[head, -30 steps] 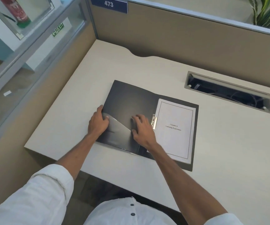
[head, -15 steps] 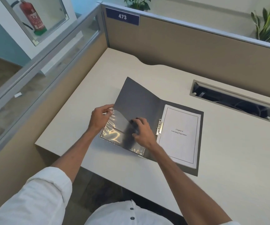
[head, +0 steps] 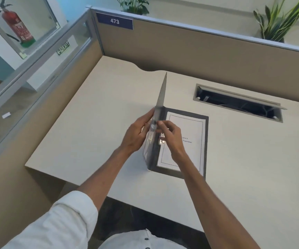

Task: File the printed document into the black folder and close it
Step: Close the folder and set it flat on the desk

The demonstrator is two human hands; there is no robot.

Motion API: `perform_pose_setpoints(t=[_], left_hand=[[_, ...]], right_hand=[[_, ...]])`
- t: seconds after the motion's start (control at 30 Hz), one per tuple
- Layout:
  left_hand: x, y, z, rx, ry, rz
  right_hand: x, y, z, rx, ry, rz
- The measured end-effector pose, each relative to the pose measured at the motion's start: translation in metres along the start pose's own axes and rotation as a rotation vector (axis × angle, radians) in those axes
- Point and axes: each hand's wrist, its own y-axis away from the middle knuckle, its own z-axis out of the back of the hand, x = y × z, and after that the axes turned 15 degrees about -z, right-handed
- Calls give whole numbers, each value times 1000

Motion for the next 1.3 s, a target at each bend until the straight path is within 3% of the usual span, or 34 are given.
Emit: perform_pose_setpoints(t=[0.2,0.37,0.47,0.7,0.87,1.03,1.2,1.3], left_hand=[[-5,-11,-64,256,-228,-222],[-1,-12,-100,420,-281,-141],[3,-7,-115,500,-319,-49],[19,4,-128,625,-477,47],[26,6,-128,595,-555,89],[31,2,-123,491,-477,206],[29,-5,-126,311,-356,351],[30,-8,-128,322,-399,300]], right_hand=[[10,13,66,-75,-141,-61],[1,14,125,-154,-153,-237],[-19,7,150,-298,-63,-256],[-54,4,163,-414,111,-338],[-75,7,153,-428,382,-313],[-89,7,143,-420,697,-265],[-89,4,131,-391,771,-204],[-88,-1,121,-351,910,-139]])
